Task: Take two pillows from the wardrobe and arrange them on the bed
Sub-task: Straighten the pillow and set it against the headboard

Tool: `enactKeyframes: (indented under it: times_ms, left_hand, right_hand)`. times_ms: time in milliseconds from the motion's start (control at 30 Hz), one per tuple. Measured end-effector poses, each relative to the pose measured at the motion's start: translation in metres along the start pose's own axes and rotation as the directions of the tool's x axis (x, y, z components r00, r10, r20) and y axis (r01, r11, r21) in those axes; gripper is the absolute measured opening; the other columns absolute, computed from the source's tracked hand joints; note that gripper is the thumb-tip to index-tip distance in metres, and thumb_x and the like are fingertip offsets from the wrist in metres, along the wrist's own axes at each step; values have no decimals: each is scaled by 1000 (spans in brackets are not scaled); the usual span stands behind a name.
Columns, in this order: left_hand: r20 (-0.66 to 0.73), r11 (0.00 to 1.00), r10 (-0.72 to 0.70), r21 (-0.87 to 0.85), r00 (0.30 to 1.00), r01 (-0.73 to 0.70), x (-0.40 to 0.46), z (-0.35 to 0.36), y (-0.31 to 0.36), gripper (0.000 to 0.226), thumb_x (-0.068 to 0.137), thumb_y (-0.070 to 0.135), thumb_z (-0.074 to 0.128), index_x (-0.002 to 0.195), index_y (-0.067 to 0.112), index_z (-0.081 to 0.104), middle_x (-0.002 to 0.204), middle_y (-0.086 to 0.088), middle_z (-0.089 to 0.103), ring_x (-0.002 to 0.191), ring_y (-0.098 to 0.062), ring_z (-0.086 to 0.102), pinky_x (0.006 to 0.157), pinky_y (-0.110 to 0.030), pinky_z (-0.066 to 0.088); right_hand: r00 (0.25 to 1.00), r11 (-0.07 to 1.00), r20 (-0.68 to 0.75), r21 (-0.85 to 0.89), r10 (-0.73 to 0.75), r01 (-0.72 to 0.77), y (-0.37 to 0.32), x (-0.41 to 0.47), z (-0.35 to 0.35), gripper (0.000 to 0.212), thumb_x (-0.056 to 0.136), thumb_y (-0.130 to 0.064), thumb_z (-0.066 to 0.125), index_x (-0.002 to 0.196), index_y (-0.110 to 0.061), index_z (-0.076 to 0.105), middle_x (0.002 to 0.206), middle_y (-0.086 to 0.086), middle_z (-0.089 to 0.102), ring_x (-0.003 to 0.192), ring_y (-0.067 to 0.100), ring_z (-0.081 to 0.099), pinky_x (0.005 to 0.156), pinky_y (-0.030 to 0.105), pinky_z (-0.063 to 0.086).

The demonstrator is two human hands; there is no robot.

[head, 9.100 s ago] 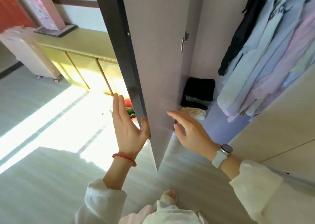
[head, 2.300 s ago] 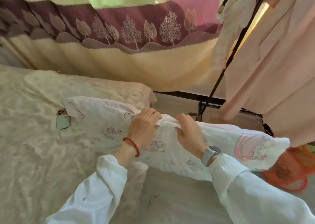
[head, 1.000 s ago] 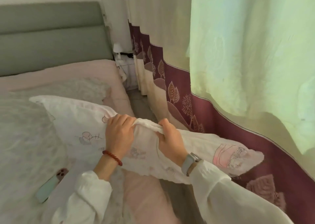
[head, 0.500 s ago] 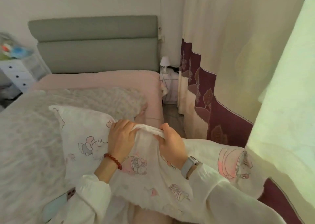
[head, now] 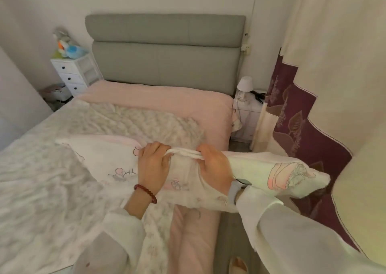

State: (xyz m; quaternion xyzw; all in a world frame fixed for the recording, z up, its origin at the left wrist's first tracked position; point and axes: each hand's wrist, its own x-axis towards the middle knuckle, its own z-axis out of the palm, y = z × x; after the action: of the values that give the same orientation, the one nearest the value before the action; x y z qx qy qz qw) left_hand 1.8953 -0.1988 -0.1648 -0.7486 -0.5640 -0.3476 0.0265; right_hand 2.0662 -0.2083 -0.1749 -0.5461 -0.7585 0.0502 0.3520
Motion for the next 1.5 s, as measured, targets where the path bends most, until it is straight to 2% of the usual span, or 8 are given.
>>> enactKeyframes:
  times_ms: [367, 533, 767, 1000, 1133, 1233, 1400, 1500]
  left_hand:
    - [36, 998, -25, 63, 999, 23, 180, 136, 22, 7, 76, -2, 64, 80, 3, 66, 78, -15, 64, 76, -32, 59, 71, -40, 38]
    - [-26, 997, -60, 54, 998, 61, 251, 185, 22, 8, 77, -1, 61, 82, 3, 66, 81, -16, 63, 78, -33, 57, 70, -34, 26]
    - [-8, 999, -54, -1, 999, 54, 335, 269, 15, 8, 79, 0, 60, 85, 3, 66, 84, -16, 63, 82, -34, 56, 71, -36, 27]
    - [51, 996, -74, -43, 996, 76, 454, 370, -26, 9, 80, 0, 60, 86, 2, 67, 85, -16, 64, 83, -34, 55, 75, -39, 34]
    - [85, 986, -160, -22, 983, 163, 536, 420, -67, 9, 81, 3, 60, 86, 4, 68, 86, -14, 64, 84, -32, 55, 77, -38, 33]
    - [42, 987, -158, 3, 987, 158, 607, 435, -95, 11, 79, 2, 62, 87, 5, 69, 85, -14, 65, 85, -33, 57, 81, -40, 34]
    - [-138, 982, -182, 16, 973, 186, 688, 430, -131, 16, 71, 2, 59, 82, 5, 70, 81, -14, 67, 82, -33, 60, 84, -43, 35]
    - [-201, 966, -241, 47, 950, 255, 696, 433, -161, 20, 68, -7, 67, 81, 7, 71, 84, -12, 69, 85, -33, 62, 87, -45, 37]
  right_hand:
    - [990, 996, 143, 90, 10, -23, 171, 158, -3, 16, 92, -21, 46, 97, -6, 49, 93, 15, 58, 86, 31, 51, 67, 38, 40]
    - [992, 998, 118, 53, -35, 29, 226, 228, -7, 11, 91, -19, 47, 95, -9, 49, 92, 11, 58, 86, 28, 49, 63, 31, 28]
    - [992, 1000, 121, 7, -20, 19, 314, 305, 11, 11, 91, -17, 47, 94, -6, 49, 88, 11, 57, 78, 27, 47, 61, 30, 26]
    - [977, 993, 186, 33, 105, -112, 408, 422, 64, 10, 92, -20, 46, 91, -10, 48, 81, -2, 45, 74, 16, 37, 58, 29, 20]
    - [957, 989, 259, 31, 129, -142, 453, 515, 102, 11, 91, -22, 46, 92, -12, 49, 87, 4, 57, 82, 23, 48, 68, 35, 35]
    - [973, 993, 214, 53, 91, -104, 468, 589, 119, 12, 91, -21, 47, 95, -10, 51, 94, 10, 60, 88, 29, 52, 72, 39, 41]
    - [997, 994, 55, 104, -45, 39, 457, 683, 135, 7, 85, -11, 56, 88, -5, 56, 85, 13, 63, 79, 34, 56, 64, 42, 45]
    - [986, 982, 84, 135, -143, 130, 451, 707, 162, 7, 83, -10, 57, 87, -4, 59, 84, 15, 64, 79, 35, 57, 65, 44, 46]
